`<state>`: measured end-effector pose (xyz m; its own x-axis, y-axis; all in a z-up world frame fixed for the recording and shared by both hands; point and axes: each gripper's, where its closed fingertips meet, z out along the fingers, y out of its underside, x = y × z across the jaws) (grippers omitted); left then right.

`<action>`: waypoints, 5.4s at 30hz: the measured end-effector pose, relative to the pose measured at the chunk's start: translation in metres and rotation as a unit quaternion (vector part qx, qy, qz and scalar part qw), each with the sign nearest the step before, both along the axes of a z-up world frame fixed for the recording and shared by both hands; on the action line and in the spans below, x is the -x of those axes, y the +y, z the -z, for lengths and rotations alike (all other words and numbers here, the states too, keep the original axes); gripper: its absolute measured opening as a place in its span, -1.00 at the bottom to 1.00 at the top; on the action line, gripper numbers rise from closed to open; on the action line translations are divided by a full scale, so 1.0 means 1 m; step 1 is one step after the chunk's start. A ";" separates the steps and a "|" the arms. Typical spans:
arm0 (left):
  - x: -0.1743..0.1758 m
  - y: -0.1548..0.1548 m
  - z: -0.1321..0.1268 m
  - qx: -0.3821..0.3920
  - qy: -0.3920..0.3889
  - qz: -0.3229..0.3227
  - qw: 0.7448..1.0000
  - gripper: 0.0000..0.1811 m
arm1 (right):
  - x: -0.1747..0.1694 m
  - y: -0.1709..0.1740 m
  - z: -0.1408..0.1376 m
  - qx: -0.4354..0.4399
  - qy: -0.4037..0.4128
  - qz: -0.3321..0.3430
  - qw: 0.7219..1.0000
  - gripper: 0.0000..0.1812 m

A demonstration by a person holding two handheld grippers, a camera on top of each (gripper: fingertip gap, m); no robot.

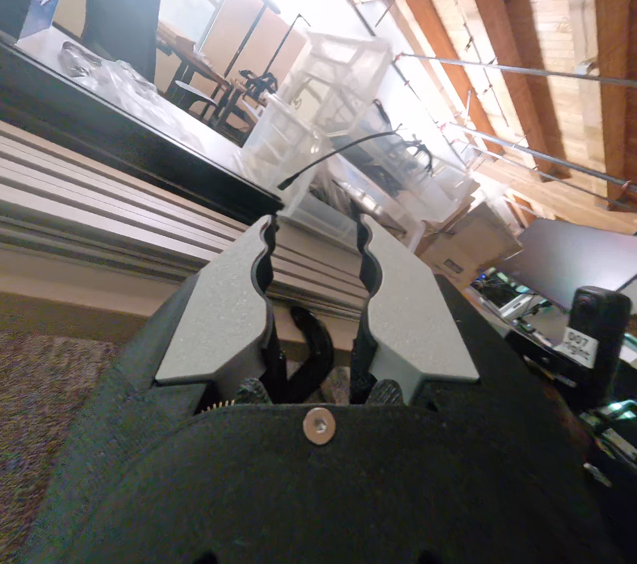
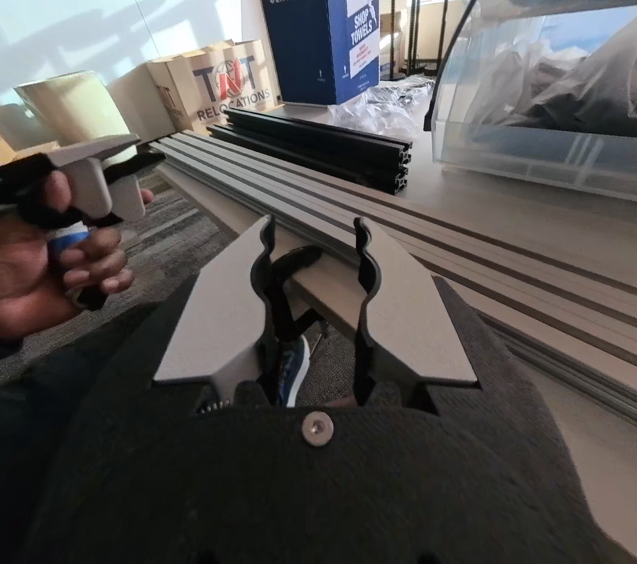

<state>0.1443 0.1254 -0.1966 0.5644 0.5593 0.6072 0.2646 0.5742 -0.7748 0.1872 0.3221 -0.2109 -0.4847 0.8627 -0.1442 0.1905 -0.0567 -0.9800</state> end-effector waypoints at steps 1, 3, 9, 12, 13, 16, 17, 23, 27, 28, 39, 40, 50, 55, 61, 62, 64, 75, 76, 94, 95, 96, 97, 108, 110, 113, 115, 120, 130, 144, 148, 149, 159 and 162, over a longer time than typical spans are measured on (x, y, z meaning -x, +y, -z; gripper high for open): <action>0.012 -0.002 0.004 0.010 -0.005 0.000 1.000 -0.33 | 0.006 0.001 0.004 0.000 -0.005 0.002 1.000 -0.48; 0.038 -0.006 0.009 0.030 -0.011 0.000 0.999 -0.32 | 0.021 0.003 0.008 0.011 -0.016 0.007 1.000 -0.48; 0.121 -0.018 0.002 0.106 -0.025 0.005 0.994 -0.18 | 0.075 -0.007 0.008 0.051 -0.035 -0.009 0.998 -0.48; 0.151 -0.026 -0.006 0.124 -0.033 -0.006 0.992 -0.14 | 0.100 -0.018 0.004 0.048 -0.035 -0.027 0.998 -0.48; 0.158 -0.030 -0.007 0.127 -0.039 -0.015 0.991 -0.14 | 0.108 -0.022 0.001 0.050 -0.035 -0.035 0.998 -0.48; 0.172 -0.036 -0.009 0.122 -0.057 -0.032 0.990 -0.14 | 0.125 -0.037 -0.011 0.053 -0.034 -0.066 0.996 -0.48; 0.176 -0.036 -0.009 0.121 -0.065 -0.034 0.990 -0.14 | 0.130 -0.042 -0.015 0.051 -0.033 -0.077 0.995 -0.48; 0.207 -0.032 -0.014 0.130 -0.094 -0.038 0.986 -0.15 | 0.158 -0.049 -0.023 0.047 -0.037 -0.103 0.993 -0.48; 0.231 -0.021 -0.018 0.159 -0.107 -0.036 0.981 -0.15 | 0.166 -0.042 -0.018 0.058 -0.050 -0.103 0.992 -0.48; 0.238 -0.019 -0.016 0.172 -0.115 -0.036 0.978 -0.15 | 0.167 -0.040 -0.016 0.060 -0.052 -0.102 0.992 -0.48; 0.327 0.000 0.057 0.429 -0.278 0.057 0.858 -0.15 | 0.154 -0.019 0.002 0.080 -0.079 -0.100 0.989 -0.48; 0.331 0.001 0.063 0.440 -0.292 0.064 0.847 -0.14 | 0.154 -0.017 0.000 0.080 -0.077 -0.099 0.989 -0.48; 0.352 0.041 0.081 0.440 -0.304 0.105 0.838 -0.89 | 0.153 0.009 0.002 0.086 -0.077 -0.075 0.990 -0.49; 0.356 0.079 0.063 0.408 -0.269 0.130 0.862 -0.90 | 0.153 0.015 0.004 0.092 -0.078 -0.070 0.990 -0.50; 0.374 0.114 0.030 0.347 -0.228 0.148 0.897 -0.88 | 0.152 0.013 0.004 0.085 -0.075 -0.073 0.991 -0.50; 0.375 0.114 0.030 0.352 -0.233 0.154 0.894 -0.81 | 0.152 0.013 0.004 0.084 -0.075 -0.073 0.991 -0.50; 0.370 0.114 0.034 0.357 -0.255 0.186 0.879 -0.52 | 0.152 0.013 0.003 0.084 -0.074 -0.073 0.991 -0.50; 0.392 -0.010 0.054 0.393 -0.320 0.077 0.859 -0.18 | 0.153 0.015 0.005 0.088 -0.078 -0.074 0.990 -0.50; 0.396 -0.018 0.064 0.395 -0.331 0.068 0.854 -0.21 | 0.153 0.015 0.005 0.088 -0.078 -0.075 0.990 -0.50; 0.456 -0.019 0.126 0.431 -0.397 0.081 0.806 -0.61 | 0.155 0.015 0.008 0.091 -0.084 -0.075 0.989 -0.52; 0.455 -0.014 0.126 0.425 -0.391 0.091 0.811 -0.71 | 0.155 0.014 0.008 0.093 -0.085 -0.076 0.989 -0.52; 0.455 -0.014 0.126 0.427 -0.389 0.088 0.812 -0.73 | 0.155 0.014 0.008 0.094 -0.086 -0.077 0.989 -0.52; 0.455 -0.015 0.126 0.434 -0.383 0.085 0.811 -0.81 | 0.155 0.014 0.008 0.094 -0.087 -0.078 0.989 -0.52; 0.434 -0.015 0.091 0.448 -0.349 0.106 0.816 -0.91 | 0.153 0.014 0.007 0.092 -0.083 -0.081 0.989 -0.53; 0.429 -0.013 0.085 0.440 -0.344 0.111 0.822 -0.92 | 0.152 0.013 0.007 0.090 -0.082 -0.080 0.989 -0.53; 0.422 -0.004 0.071 0.413 -0.332 0.127 0.838 -0.92 | 0.152 0.013 0.007 0.085 -0.082 -0.080 0.990 -0.53; 0.417 0.003 0.060 0.397 -0.323 0.140 0.848 -0.92 | 0.151 0.012 0.007 0.081 -0.081 -0.081 0.990 -0.53; 0.406 0.021 0.038 0.373 -0.299 0.164 0.863 -0.93 | 0.153 0.007 0.003 0.084 -0.083 -0.085 0.989 -0.52; 0.384 0.025 0.003 0.347 -0.274 0.186 0.877 -0.92 | 0.165 -0.021 -0.017 0.081 -0.079 -0.113 0.987 -0.50; 0.331 0.035 -0.044 0.280 -0.232 0.211 0.907 -0.91 | 0.200 -0.080 -0.017 0.209 -0.187 -0.144 0.949 -0.44; 0.308 0.048 -0.067 0.258 -0.206 0.231 0.915 -0.91 | 0.204 -0.087 -0.018 0.233 -0.189 -0.148 0.942 -0.46; 0.301 0.051 -0.072 0.255 -0.200 0.236 0.916 -0.91 | 0.204 -0.088 -0.018 0.236 -0.189 -0.148 0.942 -0.46; 0.216 0.103 -0.117 0.242 -0.142 0.306 0.909 -0.92 | 0.163 -0.078 -0.033 0.360 -0.180 -0.220 0.888 -0.19; 0.186 0.128 -0.126 0.240 -0.125 0.335 0.903 -0.92 | 0.136 -0.060 -0.034 0.399 -0.177 -0.245 0.866 -0.15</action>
<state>-0.0421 0.2530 -0.0710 0.7517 0.3763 0.5417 0.6296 -0.1646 -0.7593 0.0510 0.2616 -0.1767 -0.5678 0.1240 -0.8138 0.6636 -0.5159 -0.5417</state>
